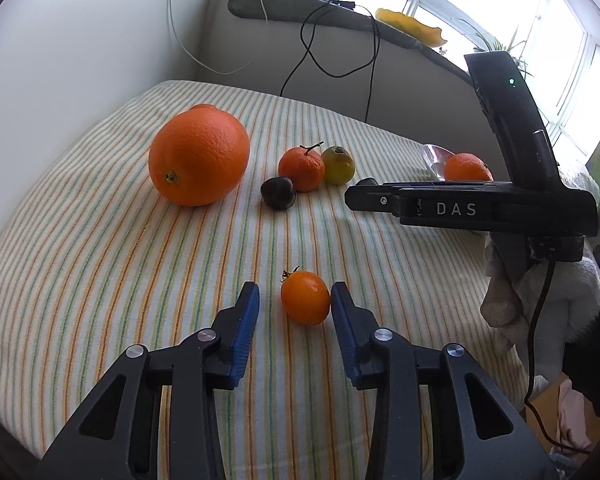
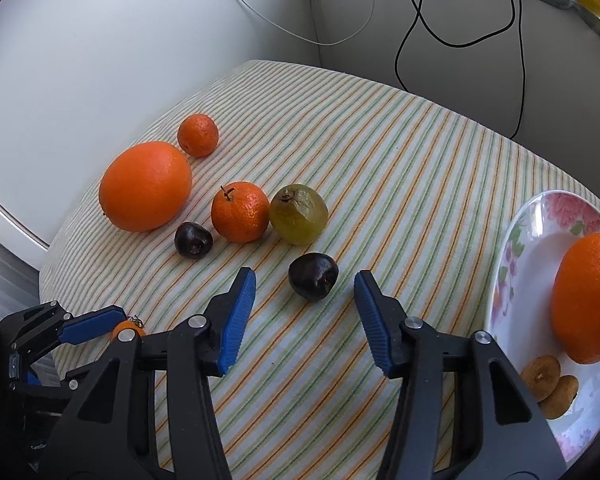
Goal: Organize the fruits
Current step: 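Close the right tool on a dark plum while the left tool grasps a small tangerine, then carry the held plum and tangerine over the white plate with both tools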
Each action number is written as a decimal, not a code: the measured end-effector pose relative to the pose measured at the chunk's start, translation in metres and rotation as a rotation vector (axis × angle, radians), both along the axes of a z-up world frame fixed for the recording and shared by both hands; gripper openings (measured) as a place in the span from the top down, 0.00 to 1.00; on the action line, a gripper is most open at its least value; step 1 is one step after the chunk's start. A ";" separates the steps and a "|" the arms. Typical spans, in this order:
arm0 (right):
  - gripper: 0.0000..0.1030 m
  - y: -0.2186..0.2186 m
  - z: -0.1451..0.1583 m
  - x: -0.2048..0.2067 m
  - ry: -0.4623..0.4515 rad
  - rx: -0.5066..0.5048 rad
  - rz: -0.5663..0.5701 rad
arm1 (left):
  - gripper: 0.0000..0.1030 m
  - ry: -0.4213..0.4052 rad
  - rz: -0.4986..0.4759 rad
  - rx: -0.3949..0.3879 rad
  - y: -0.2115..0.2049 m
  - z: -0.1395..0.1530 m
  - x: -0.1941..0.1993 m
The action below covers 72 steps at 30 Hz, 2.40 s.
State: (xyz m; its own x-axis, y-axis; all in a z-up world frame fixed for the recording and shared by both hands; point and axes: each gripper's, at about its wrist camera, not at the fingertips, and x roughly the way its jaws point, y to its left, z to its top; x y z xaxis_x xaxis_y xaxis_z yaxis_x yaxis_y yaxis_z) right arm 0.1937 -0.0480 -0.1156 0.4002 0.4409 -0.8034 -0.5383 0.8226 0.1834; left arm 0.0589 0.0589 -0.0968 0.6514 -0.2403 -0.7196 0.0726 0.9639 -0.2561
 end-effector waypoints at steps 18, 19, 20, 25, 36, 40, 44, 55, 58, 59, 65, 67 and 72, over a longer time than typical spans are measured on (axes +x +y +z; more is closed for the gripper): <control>0.74 -0.001 -0.001 0.005 -0.008 -0.002 0.000 | 0.79 -0.012 -0.002 0.001 0.002 0.000 0.001; 0.74 -0.002 -0.001 0.004 -0.007 0.001 0.000 | 0.79 -0.013 -0.001 -0.001 0.002 0.001 0.001; 0.74 -0.003 0.000 0.003 -0.007 0.008 -0.001 | 0.79 -0.013 0.000 -0.003 0.003 0.001 0.001; 0.75 -0.013 0.007 -0.004 -0.015 0.041 -0.003 | 0.79 -0.021 -0.005 -0.011 0.001 0.006 0.003; 0.75 -0.055 0.040 -0.030 -0.077 0.092 -0.026 | 0.79 -0.057 -0.067 -0.023 -0.025 0.020 0.020; 0.75 -0.075 0.047 -0.036 -0.098 0.083 -0.046 | 0.79 -0.073 -0.099 -0.027 -0.041 0.026 0.027; 0.75 -0.099 0.051 -0.041 -0.108 0.087 -0.076 | 0.79 -0.086 -0.134 -0.037 -0.059 0.032 0.036; 0.75 -0.166 0.046 -0.043 -0.109 0.069 -0.195 | 0.79 -0.085 -0.231 -0.062 -0.115 0.037 0.059; 0.75 -0.182 0.044 -0.041 -0.108 0.061 -0.224 | 0.79 -0.076 -0.254 -0.065 -0.130 0.035 0.063; 0.75 -0.187 0.043 -0.040 -0.108 0.059 -0.233 | 0.79 -0.075 -0.262 -0.063 -0.135 0.035 0.064; 0.74 -0.209 0.039 -0.037 -0.106 0.047 -0.277 | 0.79 -0.079 -0.307 -0.049 -0.162 0.036 0.069; 0.75 -0.214 0.036 -0.035 -0.101 0.043 -0.289 | 0.79 -0.081 -0.323 -0.037 -0.172 0.036 0.071; 0.75 -0.221 0.032 -0.032 -0.095 0.034 -0.301 | 0.79 -0.083 -0.350 -0.008 -0.190 0.035 0.077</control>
State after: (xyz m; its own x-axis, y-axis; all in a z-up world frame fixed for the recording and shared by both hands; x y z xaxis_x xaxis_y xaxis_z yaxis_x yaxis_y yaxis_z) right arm 0.1612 -0.2686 -0.0837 0.5896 0.3177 -0.7426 -0.2879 0.9417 0.1743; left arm 0.1362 -0.1307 -0.0621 0.5849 -0.4645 -0.6649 0.4184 0.8751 -0.2432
